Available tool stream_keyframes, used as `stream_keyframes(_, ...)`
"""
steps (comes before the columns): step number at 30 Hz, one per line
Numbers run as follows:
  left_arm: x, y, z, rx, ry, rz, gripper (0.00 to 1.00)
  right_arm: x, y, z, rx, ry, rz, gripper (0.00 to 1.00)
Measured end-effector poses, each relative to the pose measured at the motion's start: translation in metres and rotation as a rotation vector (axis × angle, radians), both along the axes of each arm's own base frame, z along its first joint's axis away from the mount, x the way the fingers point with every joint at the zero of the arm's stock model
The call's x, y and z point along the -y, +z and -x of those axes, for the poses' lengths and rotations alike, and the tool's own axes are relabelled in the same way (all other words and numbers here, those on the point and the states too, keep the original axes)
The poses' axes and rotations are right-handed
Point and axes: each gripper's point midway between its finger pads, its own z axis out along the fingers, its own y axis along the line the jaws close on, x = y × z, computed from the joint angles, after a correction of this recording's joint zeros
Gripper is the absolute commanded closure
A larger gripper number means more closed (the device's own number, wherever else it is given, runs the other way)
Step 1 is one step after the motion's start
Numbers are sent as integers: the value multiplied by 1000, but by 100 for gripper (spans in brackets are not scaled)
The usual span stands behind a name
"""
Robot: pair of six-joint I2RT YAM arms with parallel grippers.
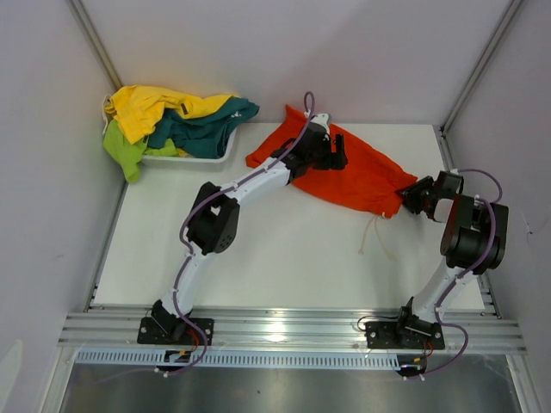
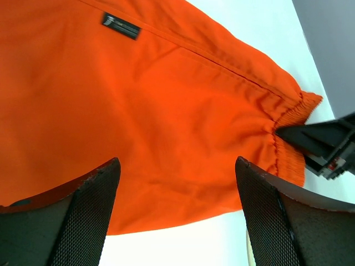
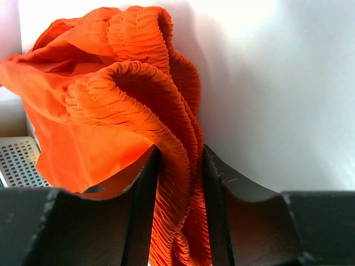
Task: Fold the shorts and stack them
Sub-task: Fold the shorts
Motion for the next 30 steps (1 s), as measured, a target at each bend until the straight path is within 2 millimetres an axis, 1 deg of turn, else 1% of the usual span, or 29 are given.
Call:
stream_keyframes(1,2,0,2,-2,-10,3,14,-2,0,0,1,5,-3,56)
stream_keyframes(4,6,-2,6,-12,-35,10,14,-6,2,-1,9,19,-13,50)
stream_keyframes(5,9,-3,8,-15,-49,13,14,-7,3,-1,13,25,-17,39)
stream_keyframes(6,10,-4,9,-14,-55,9,14,-9,4,-2,18,27,-23,34)
stream_keyframes(7,11,-4,10,-13,-63,8,14,-11,8,-3,35,38,-23,28)
stream_keyframes(10,19,-3,18,-7,-90,7,15,-18,14,0,50,60,-18,24)
stream_keyframes(13,37,-4,33,-7,-141,18,16,-24,15,10,46,68,-20,24)
stream_keyframes(15,51,-9,47,-18,-184,24,17,-27,14,17,41,75,-26,25)
stream_keyframes(17,63,-19,60,-38,-224,26,17,-31,14,21,41,87,-35,26)
stream_keyframes(18,69,-25,66,-51,-240,27,17,-32,14,23,42,93,-40,29)
stream_keyframes(21,81,-43,83,-97,-277,28,18,-36,10,28,36,106,-49,44)
stream_keyframes(22,82,-48,87,-113,-283,29,18,-39,8,30,31,112,-53,54)
stream_keyframes(25,82,-58,91,-138,-277,44,18,-48,1,40,3,131,-62,67)
stream_keyframes(28,78,-72,91,-170,-258,65,20,-59,-2,48,-13,156,-65,66)
stream_keyframes(30,76,-78,94,-194,-255,74,22,-65,-1,52,-16,167,-65,66)
